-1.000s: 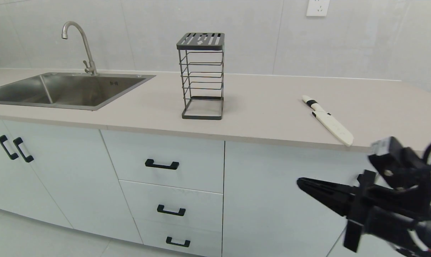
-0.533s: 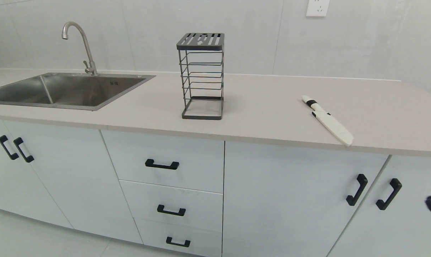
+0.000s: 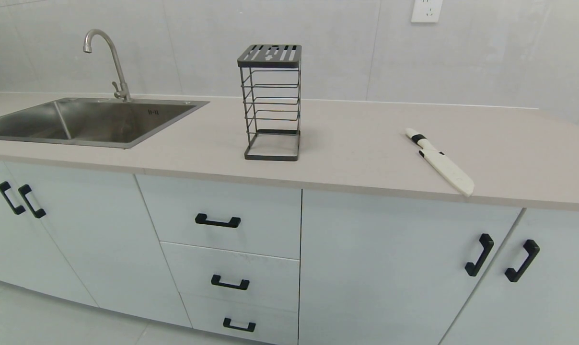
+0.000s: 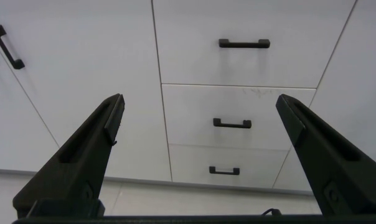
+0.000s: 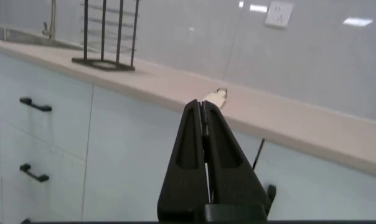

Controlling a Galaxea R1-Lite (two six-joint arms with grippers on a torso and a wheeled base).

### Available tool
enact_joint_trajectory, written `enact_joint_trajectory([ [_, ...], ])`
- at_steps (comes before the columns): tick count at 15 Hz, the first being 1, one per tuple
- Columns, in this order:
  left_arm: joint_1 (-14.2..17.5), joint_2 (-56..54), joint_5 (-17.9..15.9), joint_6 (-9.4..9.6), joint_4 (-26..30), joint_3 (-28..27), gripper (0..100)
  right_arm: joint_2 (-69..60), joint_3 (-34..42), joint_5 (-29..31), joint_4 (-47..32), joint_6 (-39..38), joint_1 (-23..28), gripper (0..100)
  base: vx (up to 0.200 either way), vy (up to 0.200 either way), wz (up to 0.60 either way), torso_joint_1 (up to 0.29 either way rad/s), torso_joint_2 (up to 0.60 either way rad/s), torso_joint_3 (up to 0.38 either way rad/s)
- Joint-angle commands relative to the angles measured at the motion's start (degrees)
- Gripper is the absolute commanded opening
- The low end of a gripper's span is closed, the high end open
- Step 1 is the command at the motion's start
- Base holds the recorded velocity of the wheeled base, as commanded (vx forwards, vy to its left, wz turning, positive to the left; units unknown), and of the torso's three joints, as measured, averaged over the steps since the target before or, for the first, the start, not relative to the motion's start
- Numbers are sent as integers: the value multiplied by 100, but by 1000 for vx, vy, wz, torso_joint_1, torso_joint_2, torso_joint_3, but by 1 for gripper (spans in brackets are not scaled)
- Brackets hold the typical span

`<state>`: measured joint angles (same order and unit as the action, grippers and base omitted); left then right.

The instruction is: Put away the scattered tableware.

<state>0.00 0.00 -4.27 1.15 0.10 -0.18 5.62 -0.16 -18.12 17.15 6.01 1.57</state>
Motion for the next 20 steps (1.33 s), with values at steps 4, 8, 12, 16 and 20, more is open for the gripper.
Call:
enact_joint_trajectory([
  [4,0,0,31,-27,-1,1,100,-562,16,1504,-1715,-627,-148,0,0,0,0,0,0,0],
  [8,0,0,40,-79,-1,1,100,-562,16,1548,-1724,-619,-148,0,0,0,-150,1,1,2],
  [12,0,0,49,-132,-10,1,100,-562,16,1530,-1724,-636,-148,0,0,0,-600,1,-1,2],
  [16,0,0,49,-141,-10,1,100,-562,16,1530,-1724,-627,-148,0,0,-50,0,1,-1,1],
  [20,0,0,49,-150,-10,1,100,-562,16,1530,-1724,-627,-148,0,0,-200,0,4,1,0],
])
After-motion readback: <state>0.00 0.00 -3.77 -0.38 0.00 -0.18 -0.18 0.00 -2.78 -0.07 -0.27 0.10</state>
